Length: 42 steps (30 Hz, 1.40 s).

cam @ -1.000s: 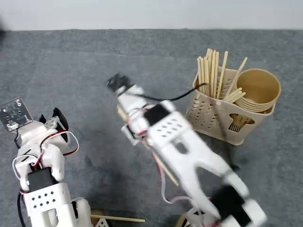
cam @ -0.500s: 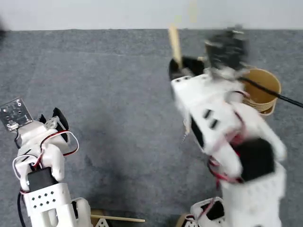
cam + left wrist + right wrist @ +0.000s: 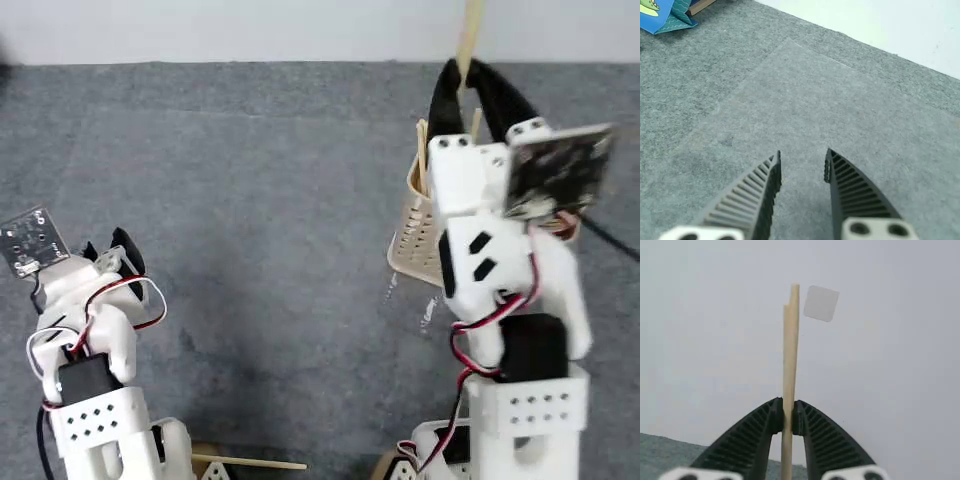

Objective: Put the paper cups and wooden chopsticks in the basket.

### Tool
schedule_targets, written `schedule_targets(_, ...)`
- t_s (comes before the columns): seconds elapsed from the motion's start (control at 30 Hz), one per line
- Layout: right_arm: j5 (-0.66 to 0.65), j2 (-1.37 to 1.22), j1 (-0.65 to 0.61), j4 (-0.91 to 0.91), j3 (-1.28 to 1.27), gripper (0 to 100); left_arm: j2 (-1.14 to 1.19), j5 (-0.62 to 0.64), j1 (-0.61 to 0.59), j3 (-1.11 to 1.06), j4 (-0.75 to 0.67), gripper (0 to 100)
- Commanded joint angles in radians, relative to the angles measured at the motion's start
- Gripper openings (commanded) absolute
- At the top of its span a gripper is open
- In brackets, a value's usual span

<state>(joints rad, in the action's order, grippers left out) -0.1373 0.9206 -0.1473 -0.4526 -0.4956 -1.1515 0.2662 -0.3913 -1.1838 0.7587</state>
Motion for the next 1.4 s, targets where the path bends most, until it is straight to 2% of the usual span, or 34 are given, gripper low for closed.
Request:
schedule_targets(0.0, -0.044, 0.061, 0.024, 0.188, -0.198, 0.8, -0.02, 0.008, 0.0, 0.036, -0.028, 14)
schedule_targets(0.2, -0.041, 0.061, 0.053, 0.236, -0.275, 1.6, -0.02, 0.008, 0.0, 0.036, -0.028, 14)
schedule_targets(0.37, -0.04, 0.061, 0.045, 0.231, -0.272, 19.7, -0.02, 0.008, 0.0, 0.036, -0.028, 14)
schedule_targets(0.43, -0.038, 0.067, 0.042, 0.18, -0.249, 20.7, -0.02, 0.008, 0.0, 0.036, -0.028, 14)
schedule_targets(0.6, -0.038, 0.071, -0.036, -0.107, -0.132, 16.2, -0.02, 0.008, 0.0, 0.036, -0.028, 14)
schedule_targets(0.9, -0.048, 0.062, -0.311, -0.645, -0.094, 15.8, -0.02, 0.008, 0.0, 0.036, -0.028, 14)
schedule_targets(1.23, -0.035, 0.061, -0.607, -1.058, -0.095, 15.8, -0.02, 0.008, 0.0, 0.036, -0.028, 14)
schedule_targets(1.37, 0.025, 0.059, -0.731, -1.156, -0.098, 15.8, -0.017, 0.008, -0.006, 0.042, -0.031, 14)
